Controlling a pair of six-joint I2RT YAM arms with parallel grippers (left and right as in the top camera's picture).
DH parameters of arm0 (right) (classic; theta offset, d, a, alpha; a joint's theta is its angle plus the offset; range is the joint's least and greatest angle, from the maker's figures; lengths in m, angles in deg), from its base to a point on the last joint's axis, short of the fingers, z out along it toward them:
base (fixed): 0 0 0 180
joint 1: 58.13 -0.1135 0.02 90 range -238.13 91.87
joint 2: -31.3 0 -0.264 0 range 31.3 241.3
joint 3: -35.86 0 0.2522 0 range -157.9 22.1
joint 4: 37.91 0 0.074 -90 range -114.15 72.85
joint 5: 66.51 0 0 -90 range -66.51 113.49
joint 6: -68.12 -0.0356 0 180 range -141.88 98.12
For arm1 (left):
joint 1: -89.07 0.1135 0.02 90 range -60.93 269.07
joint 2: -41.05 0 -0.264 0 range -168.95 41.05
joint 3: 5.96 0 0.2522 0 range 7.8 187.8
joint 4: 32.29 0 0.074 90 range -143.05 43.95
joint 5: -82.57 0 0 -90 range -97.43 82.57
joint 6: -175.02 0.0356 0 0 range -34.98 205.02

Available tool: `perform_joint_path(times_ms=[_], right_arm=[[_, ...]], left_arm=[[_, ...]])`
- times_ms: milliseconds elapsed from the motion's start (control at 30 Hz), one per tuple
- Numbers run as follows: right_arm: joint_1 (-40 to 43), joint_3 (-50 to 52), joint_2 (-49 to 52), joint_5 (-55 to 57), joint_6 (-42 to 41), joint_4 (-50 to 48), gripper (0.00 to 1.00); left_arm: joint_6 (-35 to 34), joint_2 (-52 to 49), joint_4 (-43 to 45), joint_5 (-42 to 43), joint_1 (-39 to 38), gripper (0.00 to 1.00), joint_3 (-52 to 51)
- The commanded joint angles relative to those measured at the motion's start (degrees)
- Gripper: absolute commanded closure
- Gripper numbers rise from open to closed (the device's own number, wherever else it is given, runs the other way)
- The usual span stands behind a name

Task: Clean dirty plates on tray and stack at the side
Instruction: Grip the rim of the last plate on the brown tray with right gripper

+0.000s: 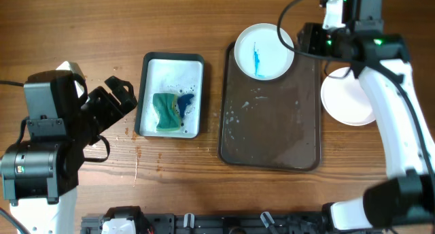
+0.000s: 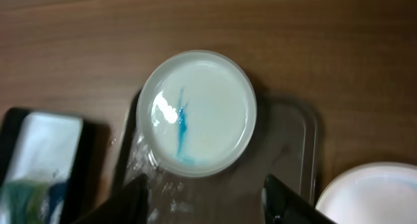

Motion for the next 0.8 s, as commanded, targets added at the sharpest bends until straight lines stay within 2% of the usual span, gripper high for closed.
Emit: perform_joint_path(times_ms=[0,167,300,367,400,433,500,533,567,633,767], right_arm=[[0.2,1.6,11.5,3.7,3.2,-7.9,0.32],[0.2,1.6,23.2,3.7,4.0,-17.2,0.31],[0.2,1.6,28.1,3.6,3.8,-21.2,0.33],[0.2,1.6,29.4,3.7,3.3,-21.6,0.56],[0.2,1.7,29.7,3.7,2.3,-21.3,0.71],[0.2,1.9,30.1,3.7,2.2,-21.1,0.79],[0.2,2.2,30.3,3.7,0.0,-19.8,0.83],[0.2,2.8,30.3,3.7,-0.7,-19.6,0.91],[0.2,2.9,30.3,3.7,-0.7,-18.8,0.92],[0.3,2.9,30.4,3.7,-0.7,-17.9,0.82],[0.3,2.9,30.4,3.7,-0.7,-17.3,0.82]], left_arm=[[0.4,0.0,0.2,-0.5,0.4,0.00,0.8],[0.4,0.0,0.2,-0.5,0.4,0.00,0.8],[0.4,0.0,0.2,-0.5,0.4,0.00,0.8],[0.4,0.0,0.2,-0.5,0.4,0.00,0.8],[0.4,0.0,0.2,-0.5,0.4,0.00,0.8],[0.4,-0.1,0.2,-0.5,0.4,0.00,0.8],[0.4,0.0,0.2,-0.5,0.4,0.00,0.8],[0.4,0.0,0.2,-0.5,0.4,0.00,0.8],[0.4,0.0,0.2,-0.5,0.4,0.00,0.8],[0.4,0.0,0.2,-0.5,0.4,0.00,0.8],[0.4,0.0,0.2,-0.5,0.4,0.00,0.8]])
